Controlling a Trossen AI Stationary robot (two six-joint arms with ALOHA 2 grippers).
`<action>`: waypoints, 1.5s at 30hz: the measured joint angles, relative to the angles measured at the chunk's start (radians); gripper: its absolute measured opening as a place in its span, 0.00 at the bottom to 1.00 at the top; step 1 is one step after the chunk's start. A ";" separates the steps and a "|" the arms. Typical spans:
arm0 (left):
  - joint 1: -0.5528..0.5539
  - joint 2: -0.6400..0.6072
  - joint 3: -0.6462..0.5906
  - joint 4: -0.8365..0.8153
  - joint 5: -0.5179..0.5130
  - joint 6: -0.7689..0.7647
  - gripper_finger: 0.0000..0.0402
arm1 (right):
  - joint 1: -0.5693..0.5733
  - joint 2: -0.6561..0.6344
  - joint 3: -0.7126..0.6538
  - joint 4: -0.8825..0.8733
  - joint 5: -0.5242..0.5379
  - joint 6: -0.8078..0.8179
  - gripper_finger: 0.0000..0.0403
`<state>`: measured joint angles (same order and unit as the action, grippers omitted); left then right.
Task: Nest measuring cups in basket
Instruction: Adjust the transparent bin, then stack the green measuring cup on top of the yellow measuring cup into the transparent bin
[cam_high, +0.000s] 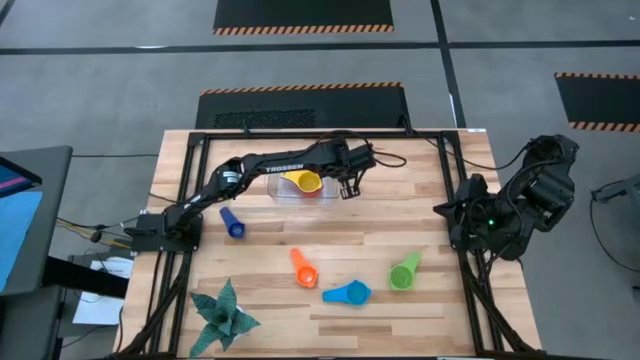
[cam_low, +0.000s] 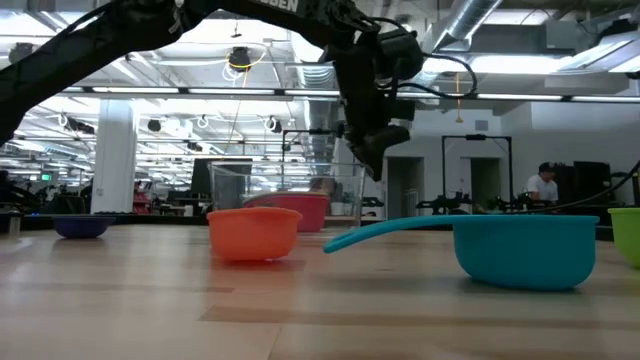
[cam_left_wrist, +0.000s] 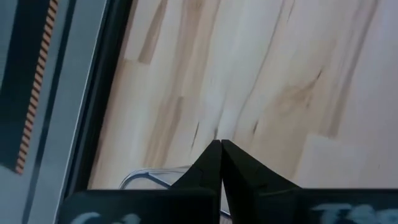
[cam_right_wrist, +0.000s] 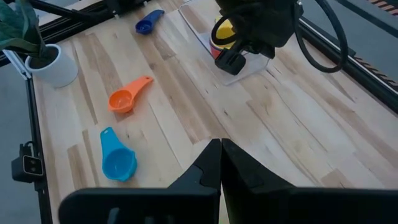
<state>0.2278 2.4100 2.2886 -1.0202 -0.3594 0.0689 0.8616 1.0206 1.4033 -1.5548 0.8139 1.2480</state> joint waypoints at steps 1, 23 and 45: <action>0.003 0.000 0.001 -0.016 0.000 0.000 0.00 | 0.000 0.000 0.000 0.000 0.000 0.000 0.06; -0.059 -0.072 0.053 0.069 0.049 -0.073 0.00 | 0.000 0.002 0.000 -0.003 -0.005 0.000 0.06; -0.702 -0.275 -0.161 -0.548 0.011 -0.225 0.00 | 0.009 0.414 -0.001 0.028 -0.224 -0.111 0.06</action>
<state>-0.4742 2.1347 2.1278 -1.5677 -0.3486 -0.1561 0.8710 1.4346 1.4021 -1.5271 0.5904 1.1366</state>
